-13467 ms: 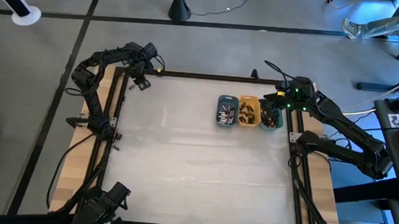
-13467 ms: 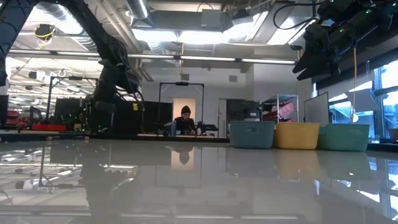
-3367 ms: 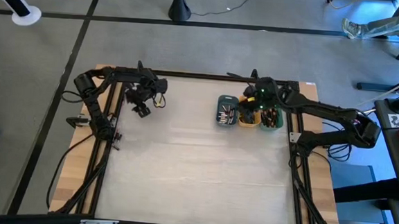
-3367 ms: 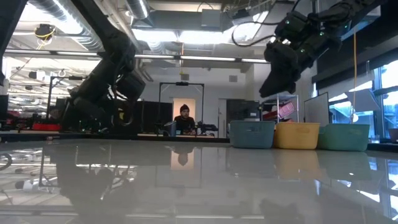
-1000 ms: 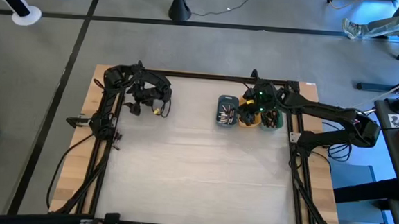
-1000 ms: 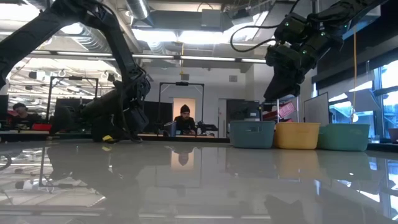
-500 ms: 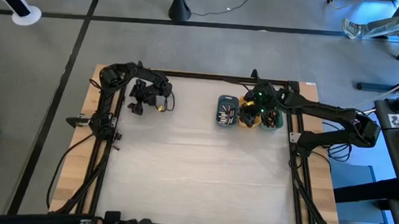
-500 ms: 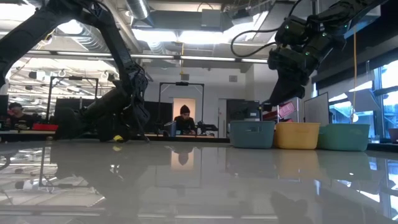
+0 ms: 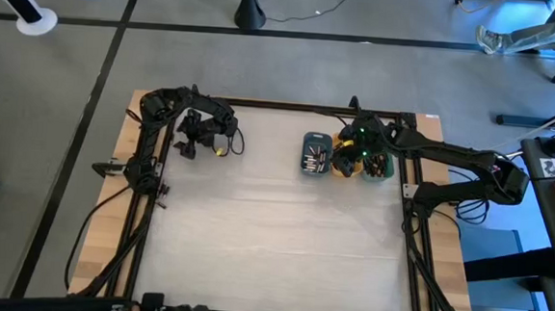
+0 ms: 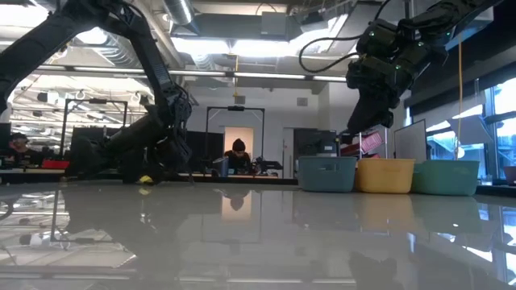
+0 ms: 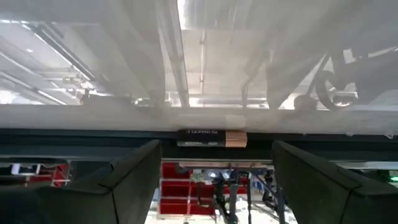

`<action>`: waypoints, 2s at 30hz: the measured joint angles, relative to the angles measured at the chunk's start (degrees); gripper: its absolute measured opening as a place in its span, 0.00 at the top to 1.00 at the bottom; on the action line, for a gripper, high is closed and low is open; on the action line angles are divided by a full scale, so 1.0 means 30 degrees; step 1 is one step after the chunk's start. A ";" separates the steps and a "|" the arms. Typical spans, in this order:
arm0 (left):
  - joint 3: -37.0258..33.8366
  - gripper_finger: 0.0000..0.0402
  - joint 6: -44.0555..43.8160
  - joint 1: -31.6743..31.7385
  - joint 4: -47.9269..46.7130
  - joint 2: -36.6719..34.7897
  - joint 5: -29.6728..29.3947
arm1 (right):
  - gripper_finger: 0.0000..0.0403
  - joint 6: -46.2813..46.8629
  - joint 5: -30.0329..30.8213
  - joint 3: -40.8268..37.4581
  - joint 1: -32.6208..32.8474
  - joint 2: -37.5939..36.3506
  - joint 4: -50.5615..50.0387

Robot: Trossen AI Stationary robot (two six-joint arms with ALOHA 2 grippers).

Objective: Sort batteries
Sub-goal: Put the black into the yellow bin

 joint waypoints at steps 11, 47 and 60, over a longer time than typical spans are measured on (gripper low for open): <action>0.0623 0.26 -0.5701 -0.0034 -0.0555 -0.6150 0.2921 | 0.70 0.1331 -0.1940 0.0277 0.0340 -0.0015 0.2794; -0.0885 0.26 -1.2208 -1.1834 -0.3084 -1.0636 1.0030 | 0.70 0.2706 0.0234 0.0277 0.2770 0.0022 0.5761; -0.0895 0.26 -1.0639 -1.2675 -0.4222 -1.0682 1.2215 | 0.70 0.5603 -0.3084 0.0995 0.0681 0.1696 0.5570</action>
